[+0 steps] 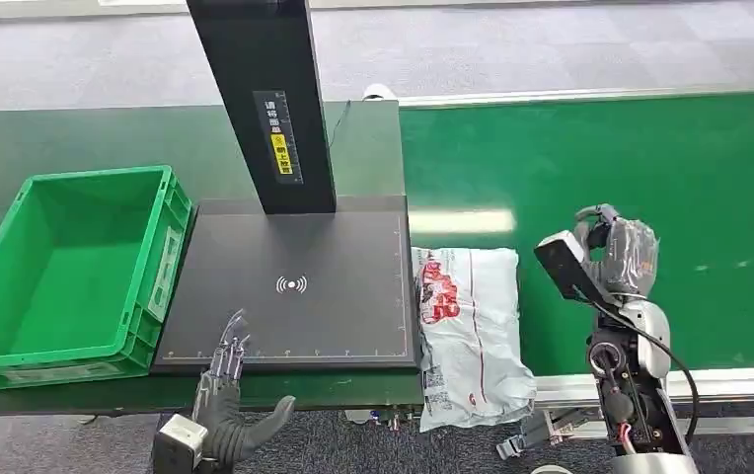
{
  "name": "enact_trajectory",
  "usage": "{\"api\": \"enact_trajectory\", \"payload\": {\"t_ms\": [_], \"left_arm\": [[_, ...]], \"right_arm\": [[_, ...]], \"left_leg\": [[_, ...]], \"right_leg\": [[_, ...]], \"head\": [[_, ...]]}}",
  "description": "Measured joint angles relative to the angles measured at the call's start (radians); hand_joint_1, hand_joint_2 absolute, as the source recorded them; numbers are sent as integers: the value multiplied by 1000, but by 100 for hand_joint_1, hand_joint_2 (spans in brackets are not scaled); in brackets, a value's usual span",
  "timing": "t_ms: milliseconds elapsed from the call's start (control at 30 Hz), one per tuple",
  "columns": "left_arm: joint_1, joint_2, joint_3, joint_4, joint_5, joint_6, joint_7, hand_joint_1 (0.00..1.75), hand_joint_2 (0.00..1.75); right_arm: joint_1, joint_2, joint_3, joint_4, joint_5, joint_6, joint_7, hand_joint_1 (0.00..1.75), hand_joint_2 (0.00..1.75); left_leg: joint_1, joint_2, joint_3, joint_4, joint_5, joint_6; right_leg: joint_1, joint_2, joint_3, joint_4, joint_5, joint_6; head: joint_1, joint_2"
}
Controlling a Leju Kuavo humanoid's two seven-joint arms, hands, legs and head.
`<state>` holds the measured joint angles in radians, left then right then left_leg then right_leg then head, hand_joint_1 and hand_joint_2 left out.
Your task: Moved the parcel from conveyor to table for the left to box.
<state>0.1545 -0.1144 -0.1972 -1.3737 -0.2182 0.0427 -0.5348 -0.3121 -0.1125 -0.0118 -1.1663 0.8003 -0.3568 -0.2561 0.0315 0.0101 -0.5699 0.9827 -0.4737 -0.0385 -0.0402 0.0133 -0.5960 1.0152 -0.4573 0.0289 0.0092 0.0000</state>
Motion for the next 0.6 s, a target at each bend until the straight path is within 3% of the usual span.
{"api": "enact_trajectory", "payload": {"t_ms": [67, 100, 200, 300, 367, 600], "left_arm": [[-1, 0, -2, 0, 7, 0, -5, 0, 175], [-2, 0, -3, 1, 8, 0, -6, 0, 175], [-6, 0, -6, 5, 10, 0, -10, 0, 175], [-14, 1, -7, 12, 10, -1, -9, 0, 175], [-21, 1, -13, 18, 10, -3, -8, 0, 175], [-42, 5, -45, 48, 17, -6, 3, 0, 175]], "right_arm": [[19, 7, -2, -48, -27, -38, -43, 175, 175], [29, 10, -3, -70, -39, -50, -58, 0, 175], [41, 15, -2, -109, -109, 39, -41, 0, 175], [20, 3, 49, -59, -74, 437, 126, 0, 175], [-11, 0, 120, 65, -28, 569, 125, 0, 175], [-91, 5, 339, 373, -3, 550, 127, 0, 175]], "left_leg": [[0, 0, 0, 0, 0, 0], [0, 0, 0, 0, 0, 0], [0, 1, 0, 0, 0, 0], [0, 2, 1, 0, -1, 0], [0, 1, 2, 0, 0, 1], [0, -4, 1, 0, 2, 2]], "right_leg": [[0, 0, 0, 0, 0, 0], [0, 0, 0, 0, 0, 0], [0, 0, 0, 0, 0, 0], [0, 1, 2, 0, 0, 0], [0, 0, 3, 0, 0, 0], [0, -5, 2, 0, 0, 0]], "head": [[0, 0], [0, 0], [0, 0], [0, 0], [0, 0], [0, 0]]}}
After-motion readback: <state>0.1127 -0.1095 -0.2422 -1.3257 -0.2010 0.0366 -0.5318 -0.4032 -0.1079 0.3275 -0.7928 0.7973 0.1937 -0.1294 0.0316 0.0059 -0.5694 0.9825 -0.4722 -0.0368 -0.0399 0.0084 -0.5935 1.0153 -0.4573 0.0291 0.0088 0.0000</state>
